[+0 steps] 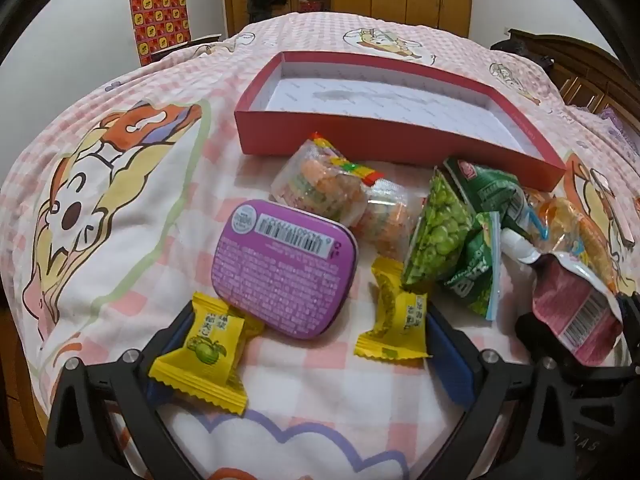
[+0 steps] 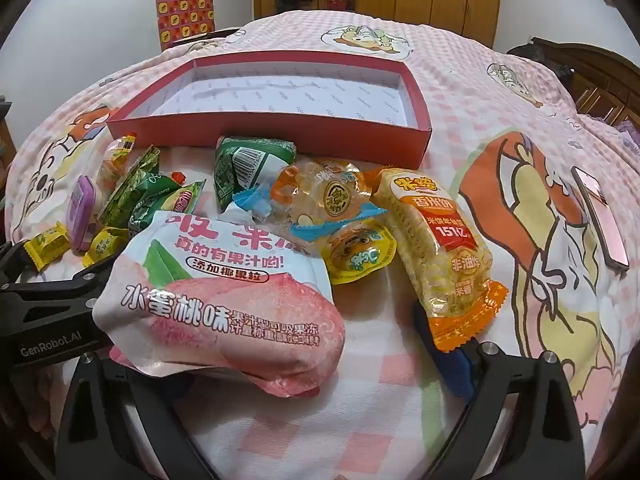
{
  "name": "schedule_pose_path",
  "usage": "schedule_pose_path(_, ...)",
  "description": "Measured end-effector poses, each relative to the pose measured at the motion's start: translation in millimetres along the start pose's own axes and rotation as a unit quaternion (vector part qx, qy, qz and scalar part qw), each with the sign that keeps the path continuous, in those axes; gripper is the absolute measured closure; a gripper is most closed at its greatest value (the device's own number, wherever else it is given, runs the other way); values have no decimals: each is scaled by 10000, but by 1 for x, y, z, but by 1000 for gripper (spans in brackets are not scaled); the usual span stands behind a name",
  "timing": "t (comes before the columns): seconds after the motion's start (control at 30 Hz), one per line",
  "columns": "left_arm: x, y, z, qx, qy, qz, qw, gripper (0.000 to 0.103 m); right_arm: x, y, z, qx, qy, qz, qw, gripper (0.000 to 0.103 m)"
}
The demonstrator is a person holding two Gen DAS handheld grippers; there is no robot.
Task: Organize snacks
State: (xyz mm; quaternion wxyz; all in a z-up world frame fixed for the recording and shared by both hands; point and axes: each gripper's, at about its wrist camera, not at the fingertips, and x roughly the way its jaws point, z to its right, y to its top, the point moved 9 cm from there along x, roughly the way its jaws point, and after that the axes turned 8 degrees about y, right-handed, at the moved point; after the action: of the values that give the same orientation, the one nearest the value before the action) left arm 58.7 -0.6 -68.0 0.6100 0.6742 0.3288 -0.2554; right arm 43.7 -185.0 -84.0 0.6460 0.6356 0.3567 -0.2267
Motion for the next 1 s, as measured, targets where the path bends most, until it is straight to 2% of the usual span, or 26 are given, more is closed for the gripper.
schedule_pose_path(1.0, 0, 0, 0, -26, -29, -16, 10000, 0, 0, 0, -1, 64, 73, 40, 9999, 5)
